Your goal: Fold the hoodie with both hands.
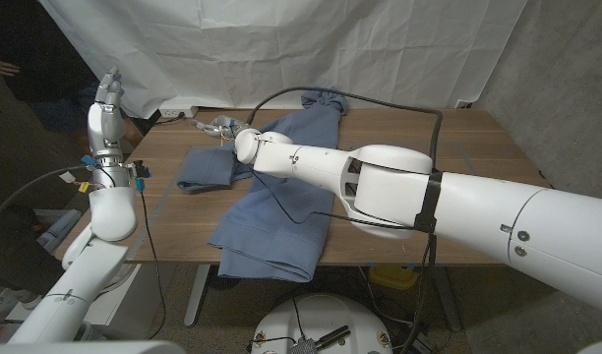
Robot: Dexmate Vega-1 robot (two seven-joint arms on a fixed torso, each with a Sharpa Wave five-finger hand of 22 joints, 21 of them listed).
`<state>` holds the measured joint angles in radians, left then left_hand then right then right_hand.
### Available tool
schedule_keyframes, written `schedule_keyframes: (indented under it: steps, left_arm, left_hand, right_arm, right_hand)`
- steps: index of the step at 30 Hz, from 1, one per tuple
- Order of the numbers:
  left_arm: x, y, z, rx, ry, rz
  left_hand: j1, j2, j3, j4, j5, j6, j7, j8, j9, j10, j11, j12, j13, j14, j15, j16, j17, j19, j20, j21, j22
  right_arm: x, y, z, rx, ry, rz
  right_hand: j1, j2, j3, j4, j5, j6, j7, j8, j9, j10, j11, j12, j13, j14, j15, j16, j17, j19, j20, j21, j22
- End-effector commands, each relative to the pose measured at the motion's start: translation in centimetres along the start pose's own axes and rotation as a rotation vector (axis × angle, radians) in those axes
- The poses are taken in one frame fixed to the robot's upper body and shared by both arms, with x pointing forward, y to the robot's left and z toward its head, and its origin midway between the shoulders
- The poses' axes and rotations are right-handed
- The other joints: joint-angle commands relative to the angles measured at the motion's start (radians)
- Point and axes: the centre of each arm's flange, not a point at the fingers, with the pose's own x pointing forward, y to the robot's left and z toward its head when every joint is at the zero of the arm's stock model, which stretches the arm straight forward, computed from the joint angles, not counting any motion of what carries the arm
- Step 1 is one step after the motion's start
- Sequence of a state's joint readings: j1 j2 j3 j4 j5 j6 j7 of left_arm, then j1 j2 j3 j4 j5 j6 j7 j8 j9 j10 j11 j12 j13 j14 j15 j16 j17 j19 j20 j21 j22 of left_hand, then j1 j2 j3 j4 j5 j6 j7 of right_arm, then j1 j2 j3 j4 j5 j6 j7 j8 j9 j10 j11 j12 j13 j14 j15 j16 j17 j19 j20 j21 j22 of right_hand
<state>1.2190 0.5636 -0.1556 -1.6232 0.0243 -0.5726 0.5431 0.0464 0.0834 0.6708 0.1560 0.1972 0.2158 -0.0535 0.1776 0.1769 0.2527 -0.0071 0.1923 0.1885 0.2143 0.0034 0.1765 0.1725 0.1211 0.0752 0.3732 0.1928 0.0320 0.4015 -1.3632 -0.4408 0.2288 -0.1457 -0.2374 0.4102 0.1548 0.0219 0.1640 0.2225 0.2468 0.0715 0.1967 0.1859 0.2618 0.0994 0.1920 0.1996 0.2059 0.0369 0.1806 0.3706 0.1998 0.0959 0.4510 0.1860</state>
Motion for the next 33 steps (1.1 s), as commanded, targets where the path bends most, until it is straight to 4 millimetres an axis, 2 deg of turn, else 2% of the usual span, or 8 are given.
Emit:
schedule_keyframes:
  steps: [1, 6, 12, 14, 17, 20, 26, 33]
  left_arm:
    - [0.3, -1.0, -0.2, -0.011, 0.01, -0.029]
    - [0.4, -1.3, -0.1, -0.015, 0.009, -0.038]
    - [0.4, -1.3, 0.0, -0.018, 0.009, -0.043]
    - [0.4, -1.3, 0.1, -0.018, 0.01, -0.045]
    - [0.4, -1.4, 0.1, -0.022, 0.011, -0.047]
    - [0.4, -1.5, 0.2, -0.024, 0.009, -0.052]
    - [0.5, -1.6, 0.4, -0.027, 0.007, -0.058]
    - [0.4, -1.8, 0.4, -0.034, 0.008, -0.067]
  left_hand:
    - [-0.001, 0.061, 0.006, -0.002, 0.003, -0.007, 0.002, 0.001, -0.001, -0.006, 0.003, 0.005, 0.003, -0.008, 0.001, 0.004, 0.001, 0.002, 0.001, -0.002, 0.003]
    - [-0.001, 0.061, 0.006, -0.002, 0.003, -0.01, 0.002, 0.001, -0.001, -0.008, 0.002, 0.005, 0.003, -0.01, 0.0, 0.003, 0.001, 0.002, 0.002, -0.002, 0.003]
    - [-0.001, 0.06, 0.007, -0.002, 0.003, -0.011, 0.002, 0.001, -0.001, -0.011, 0.001, 0.005, 0.003, -0.012, 0.0, 0.003, 0.001, 0.002, 0.003, -0.003, 0.003]
    - [-0.001, 0.06, 0.007, -0.002, 0.003, -0.012, 0.002, 0.001, -0.001, -0.012, 0.004, 0.005, 0.003, -0.013, 0.0, 0.003, 0.001, 0.002, 0.003, -0.003, 0.003]
    - [-0.001, 0.06, 0.007, -0.002, 0.003, -0.013, 0.001, 0.001, -0.001, -0.012, -0.002, 0.005, 0.003, -0.013, 0.0, 0.004, 0.001, 0.002, 0.002, -0.004, 0.003]
    - [-0.001, 0.06, 0.007, -0.002, 0.003, -0.014, 0.002, 0.001, -0.001, -0.014, -0.001, 0.005, 0.003, -0.014, 0.001, 0.004, 0.001, 0.002, 0.003, -0.004, 0.003]
    - [-0.001, 0.06, 0.008, -0.002, 0.003, -0.015, 0.002, 0.002, -0.001, -0.015, 0.0, 0.005, 0.002, -0.014, 0.001, 0.004, 0.001, 0.002, 0.003, -0.005, 0.003]
    - [-0.002, 0.059, 0.008, -0.001, 0.003, -0.016, 0.001, 0.002, -0.001, -0.016, -0.001, 0.006, 0.002, -0.016, 0.0, 0.004, 0.001, 0.002, 0.004, -0.005, 0.004]
  right_arm:
    - [0.5, -3.6, -0.2, 0.007, -0.002, -0.039]
    - [0.6, -4.4, -0.6, 0.038, 0.008, -0.051]
    - [0.7, -5.3, -0.9, 0.089, 0.017, -0.067]
    - [0.5, -2.5, -0.6, 0.269, 0.037, 0.076]
    - [0.5, -2.2, -0.7, 0.333, 0.041, 0.129]
    - [0.7, -4.0, -0.8, 0.306, 0.036, 0.111]
    - [0.7, -5.0, -1.6, 0.371, -0.023, 0.132]
    - [-0.1, -6.8, -2.5, 0.405, -0.213, 0.128]
  right_hand:
    - [-0.024, -0.013, -0.017, -0.002, 0.005, -0.004, -0.015, -0.002, 0.002, -0.025, -0.015, -0.007, -0.001, -0.029, -0.007, -0.003, -0.01, -0.021, 0.001, -0.013, -0.002]
    - [-0.035, -0.018, -0.022, -0.005, 0.006, -0.015, -0.014, -0.006, 0.001, -0.043, -0.021, -0.01, -0.003, -0.052, -0.009, -0.005, -0.02, -0.027, -0.003, -0.02, -0.003]
    - [-0.047, -0.026, -0.029, -0.008, 0.006, -0.027, -0.006, -0.01, 0.001, -0.055, -0.012, -0.01, -0.004, -0.072, -0.004, -0.006, -0.03, -0.038, -0.004, -0.029, -0.004]
    - [-0.051, -0.029, -0.031, -0.009, 0.007, -0.033, -0.004, -0.012, 0.0, -0.058, -0.004, -0.01, -0.004, -0.079, 0.0, -0.006, -0.034, -0.042, -0.003, -0.033, -0.004]
    - [-0.053, -0.031, -0.032, -0.01, 0.007, -0.034, -0.003, -0.012, 0.0, -0.059, -0.005, -0.009, -0.004, -0.083, 0.001, -0.006, -0.037, -0.041, -0.005, -0.034, -0.005]
    - [-0.056, -0.034, -0.034, -0.011, 0.007, -0.034, 0.0, -0.011, 0.0, -0.059, -0.002, -0.008, -0.005, -0.084, 0.002, -0.005, -0.04, -0.042, -0.005, -0.035, -0.005]
    - [-0.064, -0.041, -0.04, -0.013, 0.007, -0.023, 0.005, -0.006, 0.0, -0.049, 0.008, -0.002, -0.005, -0.085, 0.006, -0.001, -0.047, -0.041, -0.004, -0.039, -0.005]
    - [-0.068, -0.046, -0.044, -0.015, 0.008, -0.02, 0.006, -0.005, 0.0, -0.045, 0.01, 0.0, -0.005, -0.086, 0.008, 0.001, -0.052, -0.039, -0.003, -0.04, -0.006]
